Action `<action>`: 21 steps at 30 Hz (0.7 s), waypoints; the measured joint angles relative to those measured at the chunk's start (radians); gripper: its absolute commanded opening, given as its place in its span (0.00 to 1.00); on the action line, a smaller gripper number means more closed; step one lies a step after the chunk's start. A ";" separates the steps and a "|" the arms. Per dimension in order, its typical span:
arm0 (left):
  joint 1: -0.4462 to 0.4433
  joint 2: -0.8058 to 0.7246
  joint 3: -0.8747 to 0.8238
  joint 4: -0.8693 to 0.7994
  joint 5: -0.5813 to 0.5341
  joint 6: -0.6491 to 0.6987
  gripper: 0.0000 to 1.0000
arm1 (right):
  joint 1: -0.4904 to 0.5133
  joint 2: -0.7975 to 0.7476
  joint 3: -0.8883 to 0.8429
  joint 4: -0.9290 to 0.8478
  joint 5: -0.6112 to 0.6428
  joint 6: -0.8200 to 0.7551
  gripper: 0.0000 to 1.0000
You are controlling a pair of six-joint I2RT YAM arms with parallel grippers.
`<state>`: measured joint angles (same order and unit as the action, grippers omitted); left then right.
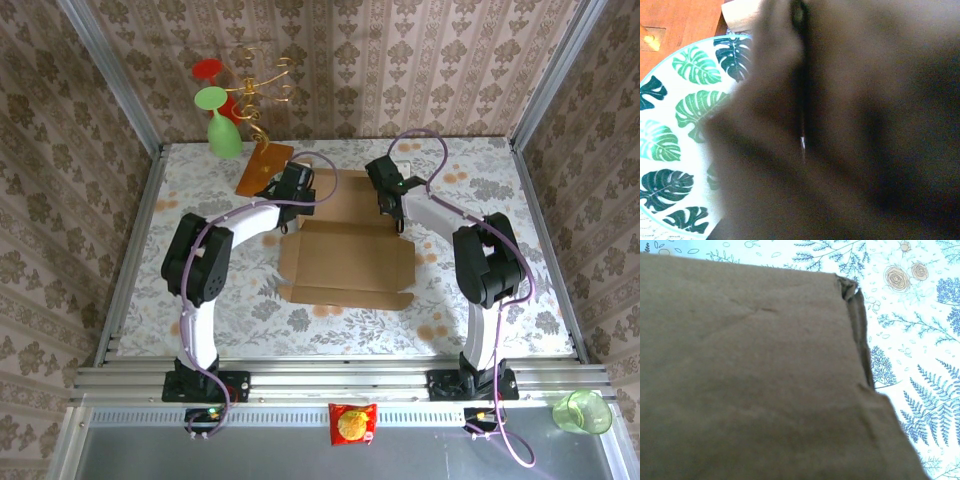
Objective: Fold the paper box
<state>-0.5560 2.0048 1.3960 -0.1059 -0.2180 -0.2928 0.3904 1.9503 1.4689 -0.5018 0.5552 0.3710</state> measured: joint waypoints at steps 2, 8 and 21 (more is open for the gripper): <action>-0.006 0.010 0.018 -0.019 -0.020 0.001 0.00 | -0.001 0.005 0.011 -0.018 -0.005 0.005 0.00; -0.051 0.047 0.092 -0.103 -0.121 -0.007 0.00 | -0.007 0.015 0.043 -0.102 -0.006 0.050 0.00; -0.143 0.124 0.255 -0.260 -0.064 -0.103 0.24 | -0.157 -0.069 -0.036 -0.180 -0.147 0.002 0.00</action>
<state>-0.6987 2.1288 1.6512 -0.3656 -0.2825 -0.3954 0.2337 1.8809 1.4326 -0.6819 0.4080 0.3733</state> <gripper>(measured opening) 0.108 0.086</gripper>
